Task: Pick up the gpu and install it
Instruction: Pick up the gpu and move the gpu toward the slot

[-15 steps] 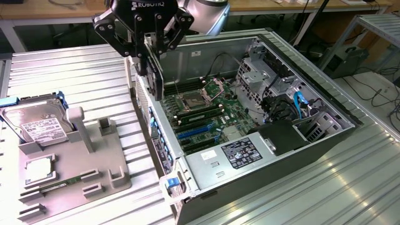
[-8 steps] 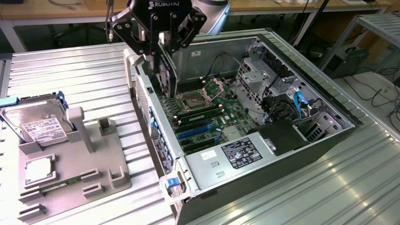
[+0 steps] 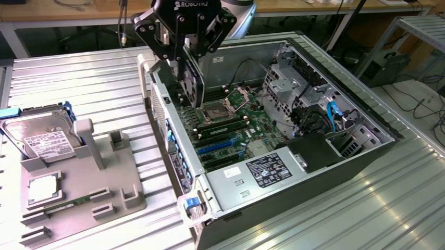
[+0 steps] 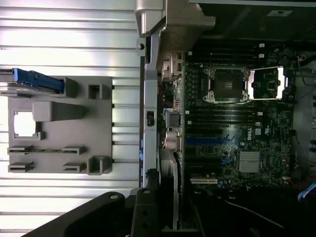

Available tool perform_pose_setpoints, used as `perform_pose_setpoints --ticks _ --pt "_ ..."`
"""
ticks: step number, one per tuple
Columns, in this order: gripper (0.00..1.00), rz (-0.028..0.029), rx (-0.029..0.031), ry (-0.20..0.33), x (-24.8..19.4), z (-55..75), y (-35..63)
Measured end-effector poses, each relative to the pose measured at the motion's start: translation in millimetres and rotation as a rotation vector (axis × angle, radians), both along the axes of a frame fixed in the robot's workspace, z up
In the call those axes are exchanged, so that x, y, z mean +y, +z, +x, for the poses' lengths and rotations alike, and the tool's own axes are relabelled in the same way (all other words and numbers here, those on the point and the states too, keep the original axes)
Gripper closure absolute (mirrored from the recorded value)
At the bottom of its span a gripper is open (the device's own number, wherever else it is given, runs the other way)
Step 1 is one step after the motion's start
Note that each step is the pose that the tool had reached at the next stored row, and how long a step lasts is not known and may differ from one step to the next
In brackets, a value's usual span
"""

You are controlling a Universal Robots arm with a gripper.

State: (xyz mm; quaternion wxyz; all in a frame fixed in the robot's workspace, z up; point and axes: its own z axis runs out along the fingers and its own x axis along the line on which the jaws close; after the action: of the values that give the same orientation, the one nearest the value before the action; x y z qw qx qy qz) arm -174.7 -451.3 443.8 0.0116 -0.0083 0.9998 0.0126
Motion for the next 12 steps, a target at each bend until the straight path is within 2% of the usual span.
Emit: perform_pose_setpoints --ticks 12 --pt "0.72 0.0001 -0.0001 0.0 0.0 17.0 0.0"
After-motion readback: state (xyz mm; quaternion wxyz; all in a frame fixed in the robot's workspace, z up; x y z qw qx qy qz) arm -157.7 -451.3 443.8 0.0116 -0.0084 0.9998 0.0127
